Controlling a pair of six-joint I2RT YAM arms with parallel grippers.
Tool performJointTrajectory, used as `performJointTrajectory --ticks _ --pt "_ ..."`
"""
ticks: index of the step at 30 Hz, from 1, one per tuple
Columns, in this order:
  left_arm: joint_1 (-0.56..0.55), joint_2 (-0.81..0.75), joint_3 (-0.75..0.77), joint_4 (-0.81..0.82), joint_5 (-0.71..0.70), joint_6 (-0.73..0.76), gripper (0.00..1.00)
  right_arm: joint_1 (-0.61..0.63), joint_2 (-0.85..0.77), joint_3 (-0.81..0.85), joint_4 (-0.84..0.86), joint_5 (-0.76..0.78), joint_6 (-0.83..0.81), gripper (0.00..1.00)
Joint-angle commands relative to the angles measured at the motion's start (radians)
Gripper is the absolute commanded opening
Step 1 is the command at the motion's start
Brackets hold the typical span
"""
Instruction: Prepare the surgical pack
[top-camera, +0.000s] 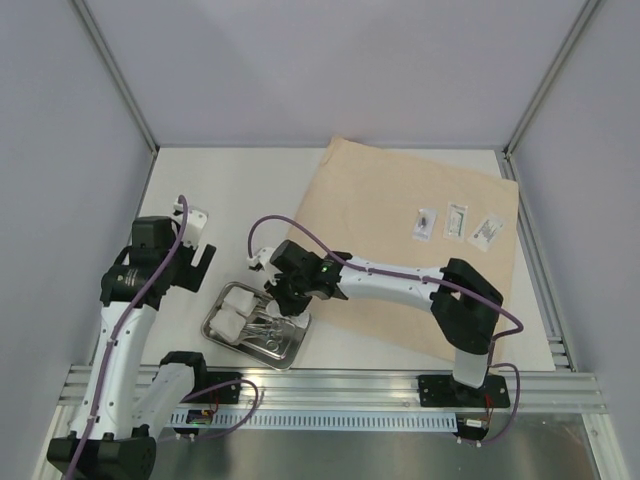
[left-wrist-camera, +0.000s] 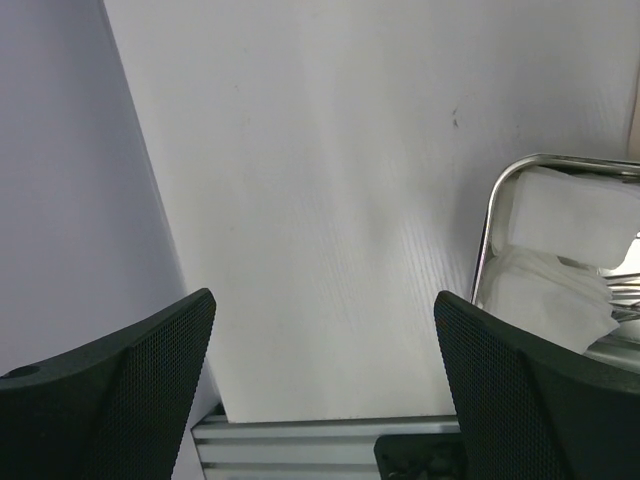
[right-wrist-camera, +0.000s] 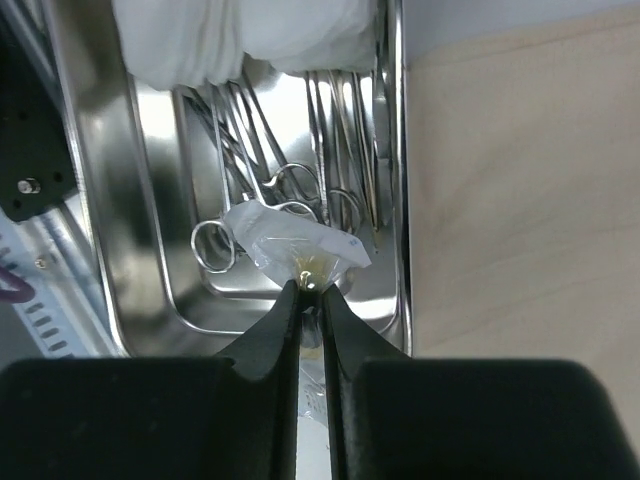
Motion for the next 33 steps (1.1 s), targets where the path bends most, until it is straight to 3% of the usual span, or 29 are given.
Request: performJointTrajectory --ticks 1,6,13,17,27,33 --pt "0.008 -0.003 -0.021 0.021 0.003 -0.022 1.0 0.012 0.035 0.021 0.003 0.054 0.0 0.01" --pt "0.008 0.008 -0.022 0.027 0.011 -0.02 1.0 0.018 0.047 0.042 0.008 0.032 -0.043 0.04" --pt "0.008 0.009 -0.027 0.038 0.011 -0.016 1.0 0.031 0.023 0.05 -0.043 -0.08 -0.357 0.09" --pt "0.008 0.011 -0.028 0.043 0.006 -0.013 1.0 0.034 0.008 0.021 -0.114 -0.206 -0.716 0.09" --pt "0.008 0.014 -0.033 0.05 -0.002 -0.01 1.0 0.11 -0.016 -0.022 -0.179 -0.338 -1.328 0.05" --pt "0.008 0.012 -0.038 0.053 0.0 -0.006 1.0 0.152 0.053 0.036 -0.27 -0.239 -1.39 0.04"
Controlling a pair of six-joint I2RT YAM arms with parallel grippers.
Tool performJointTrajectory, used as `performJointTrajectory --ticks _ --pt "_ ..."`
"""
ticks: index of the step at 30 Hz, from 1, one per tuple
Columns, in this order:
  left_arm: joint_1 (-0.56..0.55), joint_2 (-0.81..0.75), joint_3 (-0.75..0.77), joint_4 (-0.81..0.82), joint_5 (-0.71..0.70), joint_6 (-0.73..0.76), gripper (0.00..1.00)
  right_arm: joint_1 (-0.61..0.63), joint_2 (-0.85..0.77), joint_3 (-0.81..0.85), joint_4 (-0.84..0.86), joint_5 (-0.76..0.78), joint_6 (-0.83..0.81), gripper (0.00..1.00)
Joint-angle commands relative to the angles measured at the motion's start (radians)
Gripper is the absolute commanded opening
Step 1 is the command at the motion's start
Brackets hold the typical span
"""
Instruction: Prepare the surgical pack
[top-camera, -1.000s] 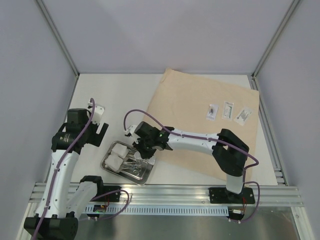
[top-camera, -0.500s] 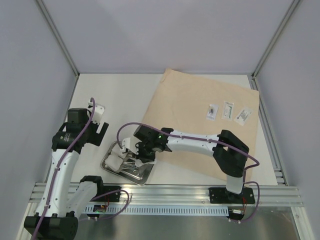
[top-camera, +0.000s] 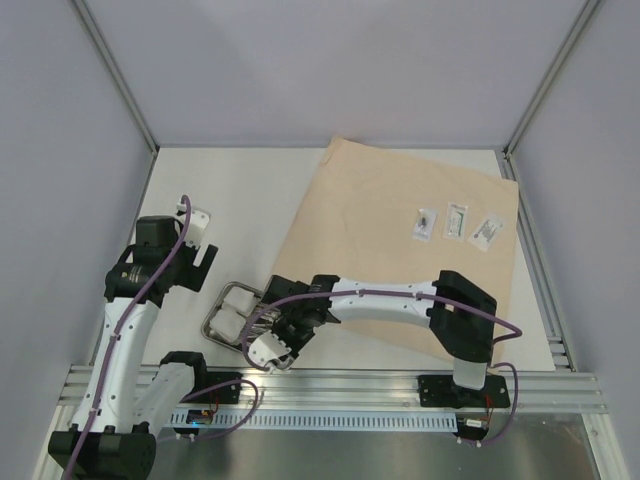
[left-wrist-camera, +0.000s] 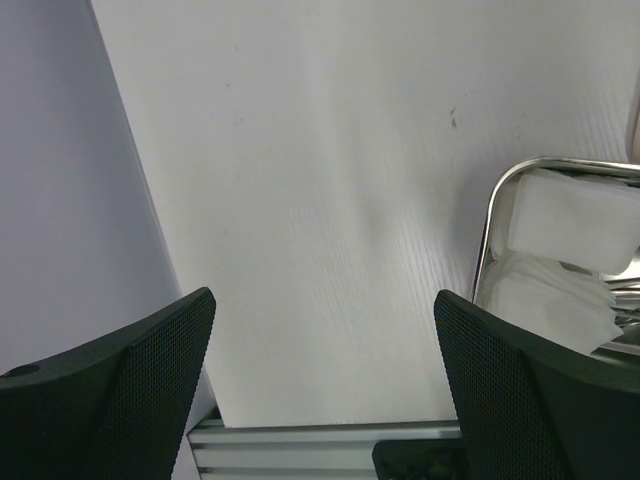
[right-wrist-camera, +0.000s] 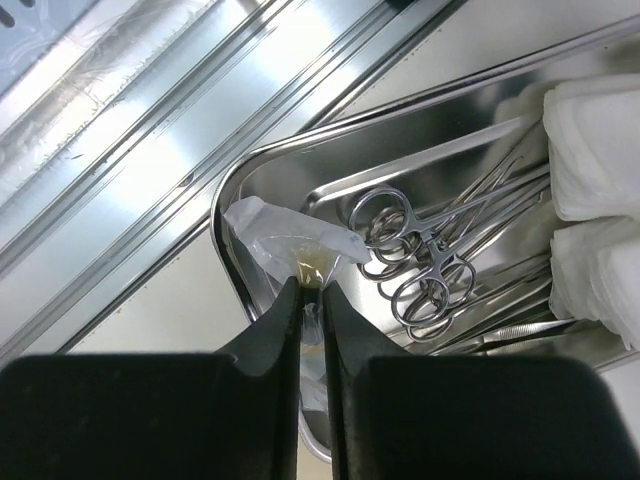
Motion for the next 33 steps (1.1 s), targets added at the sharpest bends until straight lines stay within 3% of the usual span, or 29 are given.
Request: performJointTrajectory --ticks 1,13,18,29,33 --pt "0.007 -0.002 -0.003 0.024 -0.003 -0.008 1.0 0.015 0.032 0.048 -0.054 0.043 -0.141 0.04" --pt "0.007 -0.005 -0.008 0.026 -0.001 -0.003 1.0 0.027 0.097 0.102 -0.072 0.118 -0.177 0.17" --pt "0.007 -0.004 -0.008 0.03 -0.001 -0.002 1.0 0.029 0.102 0.122 -0.086 0.109 -0.172 0.32" --pt "0.007 -0.007 -0.015 0.035 -0.004 0.003 1.0 0.026 0.036 0.128 -0.032 0.095 -0.169 0.41" --pt "0.007 -0.008 -0.014 0.033 -0.006 0.003 1.0 -0.008 -0.029 0.117 0.033 0.071 -0.065 0.41"
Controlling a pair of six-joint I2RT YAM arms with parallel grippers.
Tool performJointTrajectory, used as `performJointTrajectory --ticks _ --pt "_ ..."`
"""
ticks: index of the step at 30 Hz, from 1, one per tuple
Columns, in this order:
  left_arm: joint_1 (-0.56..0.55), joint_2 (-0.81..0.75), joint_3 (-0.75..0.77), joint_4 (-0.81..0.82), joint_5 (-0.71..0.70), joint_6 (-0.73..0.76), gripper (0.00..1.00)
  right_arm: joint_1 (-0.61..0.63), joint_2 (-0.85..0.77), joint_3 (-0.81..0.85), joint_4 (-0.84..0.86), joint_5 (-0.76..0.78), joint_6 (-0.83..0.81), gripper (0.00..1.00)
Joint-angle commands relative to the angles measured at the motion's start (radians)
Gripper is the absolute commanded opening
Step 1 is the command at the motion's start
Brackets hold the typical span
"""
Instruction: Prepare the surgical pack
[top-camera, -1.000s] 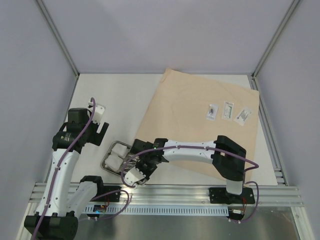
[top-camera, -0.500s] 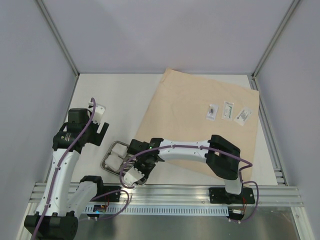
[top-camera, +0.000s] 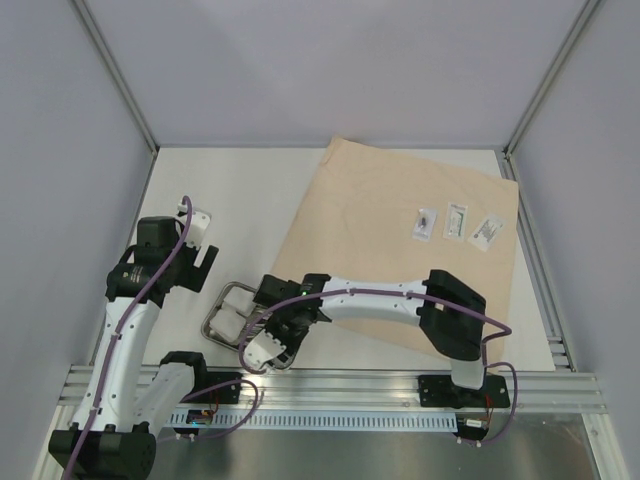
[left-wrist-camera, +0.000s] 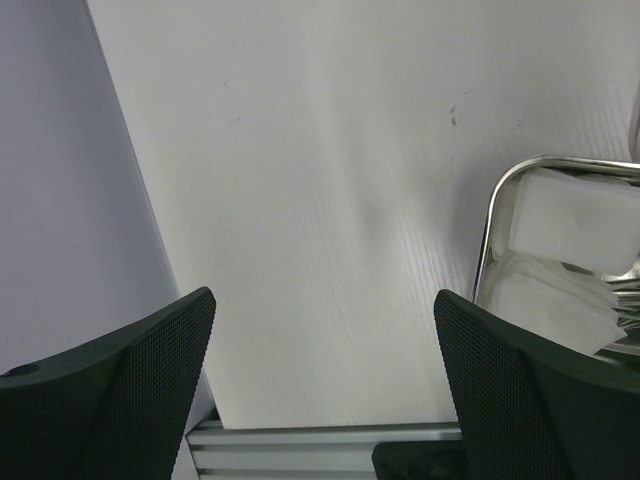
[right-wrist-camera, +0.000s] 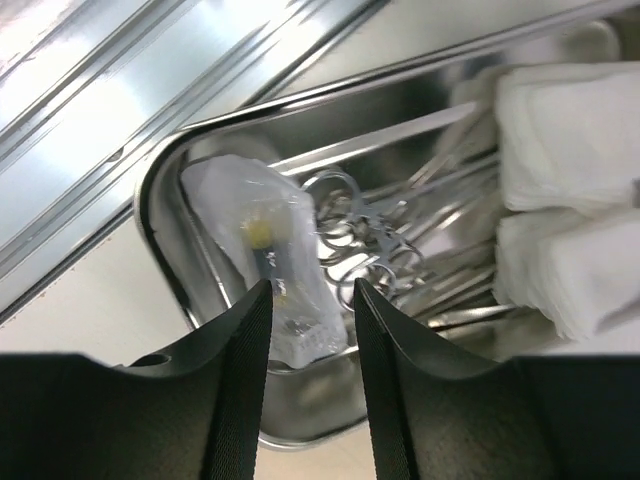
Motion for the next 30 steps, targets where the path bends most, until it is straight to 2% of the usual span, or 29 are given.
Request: performJointTrajectory --ticks 1,2,3,4,5,7,8,10,12,13,15,17,20,23,30 --pt "0.007 -0.011 0.002 0.021 -0.006 -0.001 1.0 -0.039 -0.123 0.011 0.184 -0.044 0.135 0.41" --pt "0.007 -0.011 0.002 0.019 -0.006 -0.001 1.0 -0.084 -0.18 -0.006 0.246 -0.044 0.289 0.41" --pt "0.007 -0.011 0.002 0.021 -0.007 -0.003 1.0 -0.112 -0.208 -0.018 0.369 -0.039 0.397 0.41" --pt "0.007 -0.013 0.004 0.019 -0.01 -0.001 1.0 -0.146 -0.238 -0.03 0.416 -0.033 0.493 0.42" --pt "0.007 -0.013 0.004 0.019 -0.012 -0.001 1.0 -0.228 -0.289 -0.052 0.451 -0.018 0.689 0.42" --pt "0.007 -0.013 0.006 0.021 -0.021 -0.004 1.0 -0.318 -0.345 -0.072 0.487 0.007 0.85 0.43" --pt "0.007 -0.013 0.006 0.022 -0.023 -0.004 1.0 -0.405 -0.362 -0.096 0.481 0.037 0.969 0.44" --pt "0.007 -0.008 0.007 0.022 -0.029 -0.004 1.0 -0.485 -0.42 -0.145 0.478 0.079 1.061 0.44" --pt "0.007 -0.005 0.009 0.019 -0.026 -0.006 1.0 -0.594 -0.449 -0.205 0.484 0.239 1.207 0.46" --pt "0.007 0.001 0.01 0.019 -0.024 -0.006 1.0 -0.673 -0.456 -0.211 0.469 0.386 1.26 0.48" --pt "0.007 0.015 0.015 0.018 -0.018 -0.006 1.0 -0.759 -0.442 -0.198 0.392 0.477 1.407 0.48" --pt "0.007 0.021 0.019 0.016 -0.016 -0.007 1.0 -0.897 -0.402 -0.182 0.349 0.501 1.502 0.48" --pt "0.007 0.038 0.032 0.007 -0.012 -0.009 1.0 -1.04 -0.299 -0.144 0.3 0.491 1.601 0.49" --pt "0.007 0.047 0.033 0.004 -0.012 -0.009 1.0 -1.115 -0.177 -0.078 0.269 0.511 1.615 0.47" --pt "0.007 0.078 0.032 0.011 -0.023 -0.006 1.0 -1.166 0.037 0.054 0.197 0.53 1.573 0.45"
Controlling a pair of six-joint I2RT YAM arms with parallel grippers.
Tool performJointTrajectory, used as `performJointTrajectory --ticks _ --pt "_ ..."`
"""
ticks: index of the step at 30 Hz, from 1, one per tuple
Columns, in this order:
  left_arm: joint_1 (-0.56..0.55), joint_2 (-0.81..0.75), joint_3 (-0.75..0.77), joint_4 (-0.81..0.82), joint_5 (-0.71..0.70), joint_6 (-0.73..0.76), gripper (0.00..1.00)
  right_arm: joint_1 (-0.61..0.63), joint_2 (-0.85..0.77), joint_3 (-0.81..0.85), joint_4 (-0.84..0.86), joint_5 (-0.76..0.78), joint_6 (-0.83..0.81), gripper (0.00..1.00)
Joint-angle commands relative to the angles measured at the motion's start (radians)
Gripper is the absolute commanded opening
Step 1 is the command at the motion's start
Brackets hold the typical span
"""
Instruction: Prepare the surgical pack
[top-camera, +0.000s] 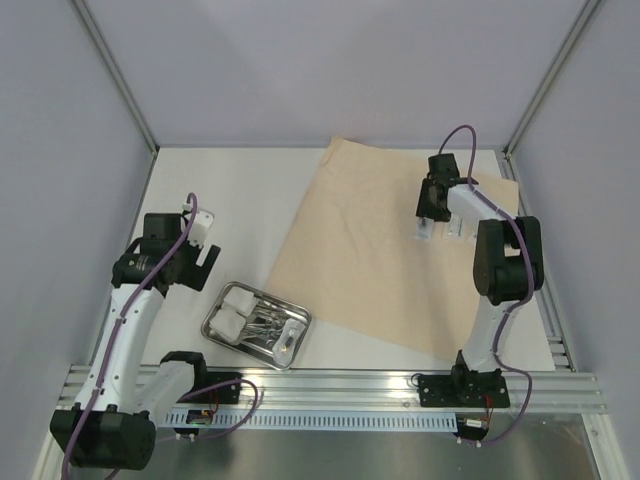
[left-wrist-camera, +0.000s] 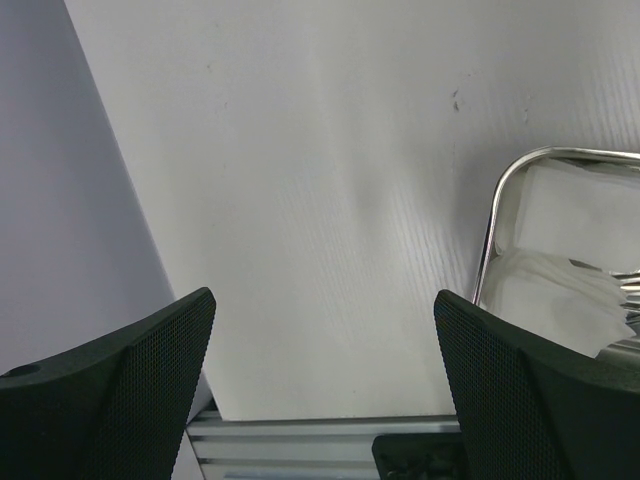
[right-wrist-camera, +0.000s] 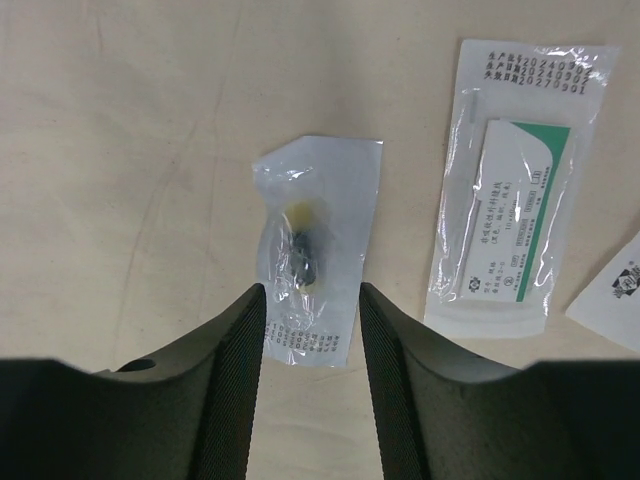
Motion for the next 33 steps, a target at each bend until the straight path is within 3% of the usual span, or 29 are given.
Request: performJointTrajectory --ticks 1,12,16,21,23,28,33 --pt "0.007 0.013 0.032 0.012 -0.012 -0.004 1.0 -0.008 0.047 0.077 -0.046 0.011 0.021 0.45" --pt "0.007 0.034 0.032 0.024 -0.012 0.001 1.0 -0.017 0.191 0.157 -0.08 0.011 -0.005 0.4" --pt "0.007 0.031 0.03 0.023 -0.012 0.001 1.0 -0.018 0.211 0.177 -0.1 -0.024 -0.022 0.31" --pt "0.007 0.028 0.029 0.024 -0.015 0.002 1.0 -0.017 0.188 0.165 -0.101 -0.055 -0.034 0.06" --pt "0.007 0.027 0.03 0.024 -0.014 0.002 1.0 -0.017 0.159 0.15 -0.103 -0.053 -0.045 0.01" --pt "0.007 0.017 0.03 0.02 -0.009 0.001 1.0 0.03 -0.025 0.096 -0.083 -0.099 -0.146 0.01" --pt "0.007 0.007 0.029 0.018 -0.005 -0.001 1.0 0.197 -0.258 -0.031 0.017 -0.274 -0.472 0.0"
